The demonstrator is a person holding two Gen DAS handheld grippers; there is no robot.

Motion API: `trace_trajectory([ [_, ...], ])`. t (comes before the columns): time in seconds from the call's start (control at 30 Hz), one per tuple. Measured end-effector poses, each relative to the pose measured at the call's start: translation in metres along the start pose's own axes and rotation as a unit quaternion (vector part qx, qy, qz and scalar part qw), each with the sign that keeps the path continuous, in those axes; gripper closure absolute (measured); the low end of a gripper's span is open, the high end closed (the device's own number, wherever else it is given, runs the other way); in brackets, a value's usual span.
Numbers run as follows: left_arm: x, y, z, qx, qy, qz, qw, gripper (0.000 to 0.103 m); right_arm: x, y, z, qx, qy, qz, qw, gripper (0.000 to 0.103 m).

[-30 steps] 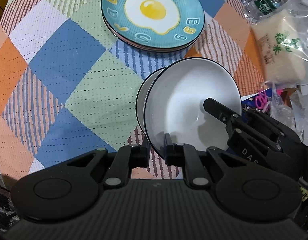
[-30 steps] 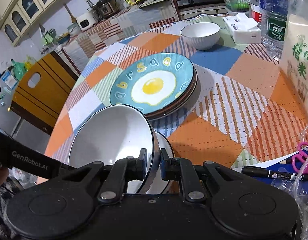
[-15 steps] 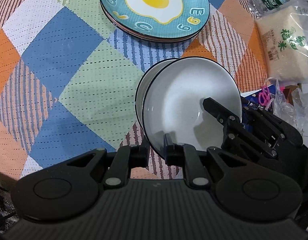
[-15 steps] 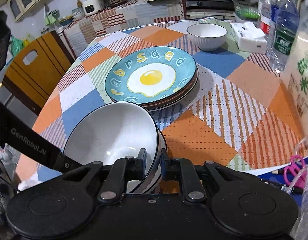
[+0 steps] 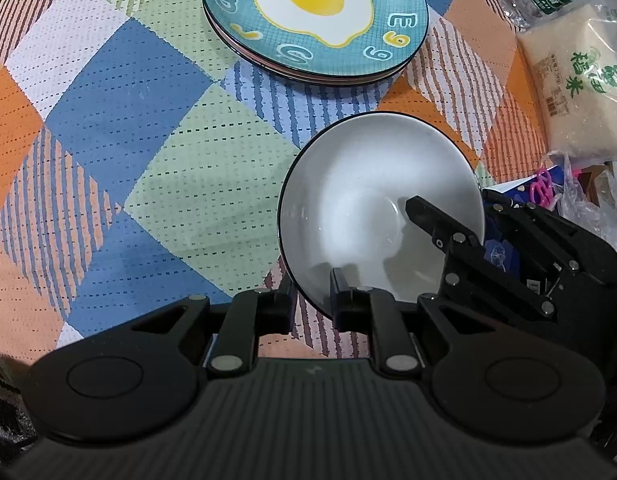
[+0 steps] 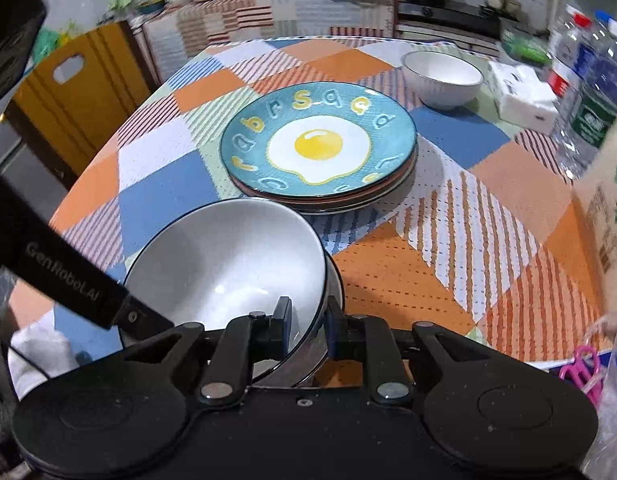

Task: Organize plates and bowls
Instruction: 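Lower the held bowl into the first bowl and open the left gripper, then move the left gripper to the bowl by the tissue box and grasp its rim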

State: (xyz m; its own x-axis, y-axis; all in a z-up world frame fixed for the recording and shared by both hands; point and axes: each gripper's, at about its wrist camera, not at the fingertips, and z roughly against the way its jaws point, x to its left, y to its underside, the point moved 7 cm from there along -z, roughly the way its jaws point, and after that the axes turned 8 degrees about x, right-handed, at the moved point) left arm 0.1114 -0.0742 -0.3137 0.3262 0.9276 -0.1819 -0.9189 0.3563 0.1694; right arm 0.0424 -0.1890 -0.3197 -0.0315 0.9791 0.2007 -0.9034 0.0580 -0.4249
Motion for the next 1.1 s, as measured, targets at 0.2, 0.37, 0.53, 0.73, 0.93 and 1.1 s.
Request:
trace_trajectory([
  [0.2, -0.003, 0.004, 0.004, -0.01, 0.009, -0.012, 0.9998, 0.081, 0.003, 0.002, 0.007, -0.024, 0.02, 0.031, 0.999, 0.084],
  [0.37, -0.005, 0.004, 0.004, -0.019, 0.011, -0.027, 0.9994, 0.08, -0.005, -0.001, 0.007, -0.032, 0.023, 0.037, 0.999, 0.086],
  [0.53, -0.002, 0.004, 0.007, -0.03, 0.012, -0.029, 0.9991, 0.08, -0.005, 0.0, 0.001, -0.019, 0.023, 0.05, 0.998, 0.084],
  [0.73, 0.002, 0.006, 0.032, -0.053, 0.01, -0.041, 0.9977, 0.08, -0.014, -0.007, 0.021, -0.03, -0.022, 0.026, 0.999, 0.074],
  [0.93, 0.0, 0.002, 0.064, -0.078, 0.003, -0.055, 0.9955, 0.08, -0.034, -0.024, 0.05, -0.059, -0.028, 0.028, 0.997, 0.072],
  [1.1, -0.013, -0.008, 0.096, -0.101, -0.009, -0.078, 0.9918, 0.08, -0.054, -0.049, 0.072, -0.08, -0.02, 0.039, 0.996, 0.07],
])
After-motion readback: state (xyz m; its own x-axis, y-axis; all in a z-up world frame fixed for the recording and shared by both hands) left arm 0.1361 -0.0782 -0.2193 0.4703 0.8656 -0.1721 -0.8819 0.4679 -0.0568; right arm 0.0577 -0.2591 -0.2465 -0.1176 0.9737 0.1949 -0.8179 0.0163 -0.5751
